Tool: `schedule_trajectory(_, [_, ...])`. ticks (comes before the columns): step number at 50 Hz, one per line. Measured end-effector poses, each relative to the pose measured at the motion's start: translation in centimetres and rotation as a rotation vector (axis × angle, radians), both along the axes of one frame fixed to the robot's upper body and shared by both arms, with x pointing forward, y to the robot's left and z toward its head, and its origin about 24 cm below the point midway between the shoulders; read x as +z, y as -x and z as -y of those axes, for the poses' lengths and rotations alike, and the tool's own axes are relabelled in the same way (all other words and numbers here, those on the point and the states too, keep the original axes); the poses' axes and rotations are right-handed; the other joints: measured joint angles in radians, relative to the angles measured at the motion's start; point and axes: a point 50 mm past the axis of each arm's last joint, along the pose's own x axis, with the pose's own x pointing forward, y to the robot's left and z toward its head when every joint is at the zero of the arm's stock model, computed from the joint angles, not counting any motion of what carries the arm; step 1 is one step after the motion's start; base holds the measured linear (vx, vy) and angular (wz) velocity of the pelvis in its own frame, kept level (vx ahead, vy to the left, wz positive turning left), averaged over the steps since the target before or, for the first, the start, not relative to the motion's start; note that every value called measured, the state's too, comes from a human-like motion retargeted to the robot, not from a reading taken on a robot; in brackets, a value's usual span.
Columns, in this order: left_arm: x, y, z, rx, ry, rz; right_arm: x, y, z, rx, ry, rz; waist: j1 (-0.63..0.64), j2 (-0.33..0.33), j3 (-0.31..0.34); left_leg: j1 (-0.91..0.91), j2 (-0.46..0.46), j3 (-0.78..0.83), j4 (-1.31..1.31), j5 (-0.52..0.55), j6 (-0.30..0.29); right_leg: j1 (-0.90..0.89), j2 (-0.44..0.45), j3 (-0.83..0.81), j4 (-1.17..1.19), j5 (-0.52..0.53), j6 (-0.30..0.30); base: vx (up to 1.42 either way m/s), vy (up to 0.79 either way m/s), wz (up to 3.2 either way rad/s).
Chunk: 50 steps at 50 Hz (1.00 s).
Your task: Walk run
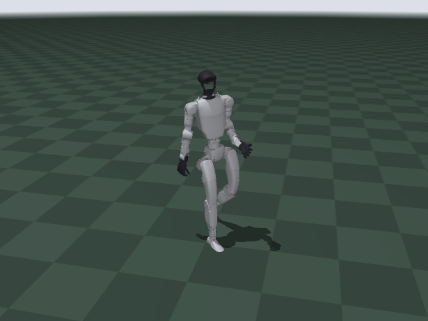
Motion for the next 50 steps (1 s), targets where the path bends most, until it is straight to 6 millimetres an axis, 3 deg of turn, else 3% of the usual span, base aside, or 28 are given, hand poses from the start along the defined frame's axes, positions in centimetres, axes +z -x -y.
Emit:
schedule_trajectory(2, [0.1, 0.0, -0.2, 0.002, -0.009, 0.009, 0.0, -2.8, 1.5, 0.08, 0.039, 0.073, 0.028, -0.013, 0.009, -0.072, 0.041, 0.104, 0.06, -0.139, 0.064, 0.044, 0.016, 0.0, -0.014, -0.014, -0.013, 0.66, -0.23, 0.57])
schedule_trajectory(5, [0.4, -0.1, -0.3, 0.032, -0.012, 0.023, 0.5, -7.6, 3.7, 0.231, 0.093, 0.195, 0.131, -0.045, 0.034, -0.199, 0.035, 0.206, 0.079, -0.292, 0.084, 0.106, 0.02, -0.038, -0.053, -0.009, -0.029, 0.49, -0.13, -0.33])
schedule_trajectory(8, [0.8, -0.4, -0.4, 0.052, -0.014, 0.041, 1.5, -11.9, 5.6, 0.328, 0.138, 0.322, 0.188, -0.046, 0.042, -0.294, 0.044, 0.263, -0.059, -0.412, 0.12, 0.154, 0.056, -0.073, -0.079, -0.033, -0.045, 0.59, -0.14, 0.28])
schedule_trajectory(10, [1.0, -0.7, -0.4, 0.06, -0.013, 0.053, 2.4, -14.5, 6.8, 0.356, 0.176, 0.409, 0.214, -0.037, 0.047, -0.341, 0.063, 0.317, -0.202, -0.458, 0.186, 0.191, 0.086, -0.11, -0.1, -0.055, -0.055, 0.59, -0.11, 0.59])
schedule_trajectory(12, [1.3, -1.0, -0.4, 0.071, -0.009, 0.065, 3.4, -16.7, 7.7, 0.357, 0.213, 0.492, 0.229, -0.023, 0.054, -0.363, 0.075, 0.377, -0.373, -0.454, 0.23, 0.232, 0.125, -0.13, -0.117, -0.081, -0.064, 0.65, -0.07, 0.64])
schedule_trajectory(15, [1.4, -1.2, -0.3, 0.097, -0.001, 0.071, 4.5, -19.2, 8.3, 0.328, 0.245, 0.596, 0.245, -0.007, 0.064, -0.391, 0.019, 0.365, -0.608, -0.441, 0.258, 0.302, 0.172, -0.187, -0.143, -0.11, -0.07, 0.64, -0.04, 0.5])
schedule_trajectory(18, [1.2, -1.0, -0.5, 0.127, 0.004, 0.055, 4.9, -20.6, 7.9, 0.284, 0.222, 0.656, 0.245, -0.023, 0.056, -0.365, -0.006, 0.467, -0.757, -0.47, 0.296, 0.346, 0.179, -0.224, -0.139, -0.109, -0.064, 0.83, -0.01, 0.41])
schedule_trajectory(20, [0.9, -0.8, -0.6, 0.151, 0.007, 0.038, 4.7, -21.1, 7.1, 0.254, 0.179, 0.671, 0.264, -0.051, 0.051, -0.331, -0.015, 0.526, -0.788, -0.438, 0.37, 0.368, 0.165, -0.21, -0.116, -0.081, -0.052, 0.86, -0.01, -0.16])
schedule_trajectory(21, [0.8, -0.6, -0.7, 0.163, 0.009, 0.027, 4.4, -20.9, 6.5, 0.241, 0.152, 0.67, 0.275, -0.065, 0.046, -0.302, -0.007, 0.567, -0.781, -0.423, 0.377, 0.382, 0.161, -0.207, -0.103, -0.055, -0.045, 1.06, -0.03, -0.41])
schedule_trajectory(23, [0.4, 0.0, -1.0, 0.183, 0.013, 0.005, 3.5, -20.2, 5.1, 0.222, 0.096, 0.657, 0.289, -0.08, 0.033, -0.259, 0.003, 0.614, -0.784, -0.359, 0.382, 0.413, 0.155, -0.222, -0.072, 0.035, -0.026, 1.05, -0.04, -0.32])
schedule_trajectory(27, [-0.6, 1.2, -1.6, 0.205, 0.021, -0.049, 1.0, -15.6, 2.1, 0.228, 0.01, 0.535, 0.27, -0.074, -0.018, -0.236, 0.021, 0.457, -0.729, -0.43, 0.382, 0.39, 0.16, -0.233, 0.095, 0.412, -0.025, 1.13, 0.11, 0.3])
schedule_trajectory(28, [-0.7, 1.2, -1.7, 0.203, 0.024, -0.057, 0.5, -14.1, 1.5, 0.233, 0.004, 0.49, 0.253, -0.046, -0.019, -0.231, 0.036, 0.41, -0.705, -0.448, 0.382, 0.356, 0.186, -0.221, 0.177, 0.488, -0.048, 0.84, 0.27, 1.06])
schedule_trajectory(30, [-0.7, 0.7, -1.3, 0.182, 0.033, -0.058, -0.1, -11.1, 1.1, 0.248, 0.003, 0.394, 0.233, -0.022, 0.007, -0.16, 0.041, 0.417, -0.672, -0.494, 0.382, 0.287, 0.149, -0.265, 0.458, 0.523, -0.124, 0.89, 0.28, 1.16])
schedule_trajectory(33, [0.0, -1.0, -0.8, 0.123, 0.031, -0.016, -0.5, -7.0, 0.8, 0.284, -0.023, 0.23, 0.233, 0.063, 0.003, -0.114, 0.069, 0.34, -0.706, -0.504, 0.382, 0.166, 0.24, -0.194, 0.548, 0.397, -0.104, 0.72, 0.32, 1.13])
schedule_trajectory(38, [1.5, -3.8, 0.5, 0.003, 0.007, 0.069, -0.4, -0.2, -0.8, 0.266, -0.07, 0.011, 0.161, 0.112, -0.005, -0.027, 0.007, 0.187, -0.761, -0.512, 0.382, -0.049, 0.211, -0.112, 0.584, 0.141, -0.109, 0.64, 0.19, 2.08])
schedule_trajectory(42, [2.8, -5.4, 1.3, -0.076, -0.025, 0.135, 0.1, 4.1, -2.9, 0.186, -0.129, -0.102, 0.102, 0.1, -0.014, 0.031, -0.053, 0.047, -0.766, -0.532, 0.382, -0.135, 0.118, -0.084, 0.34, 0.105, -0.081, 0.76, -0.02, 2.27])
schedule_trajectory(46, [3.6, -6.3, 2.0, -0.104, -0.029, 0.17, 0.6, 6.3, -4.8, 0.148, -0.205, -0.189, 0.066, 0.051, 0.018, 0.126, -0.118, -0.079, -0.755, -0.562, 0.382, -0.175, 0.067, 0.018, 0.051, 0.085, -0.025, 0.61, -0.12, 1.94])
schedule_trajectory(48, [3.6, -6.3, 2.2, -0.097, -0.021, 0.174, 0.7, 6.6, -4.9, 0.161, -0.231, -0.218, 0.068, 0.023, 0.041, 0.185, -0.148, -0.127, -0.757, -0.574, 0.382, -0.196, 0.057, 0.101, -0.062, 0.058, 0.034, 0.71, -0.13, 1.24])
schedule_trajectory(50, [3.2, -5.8, 2.2, -0.082, -0.009, 0.16, 0.7, 6.5, -4.6, 0.19, -0.239, -0.236, 0.074, 0.002, 0.06, 0.243, -0.168, -0.165, -0.752, -0.588, 0.38, -0.201, 0.036, 0.133, -0.149, 0.028, 0.182, 0.81, -0.23, 0.85])
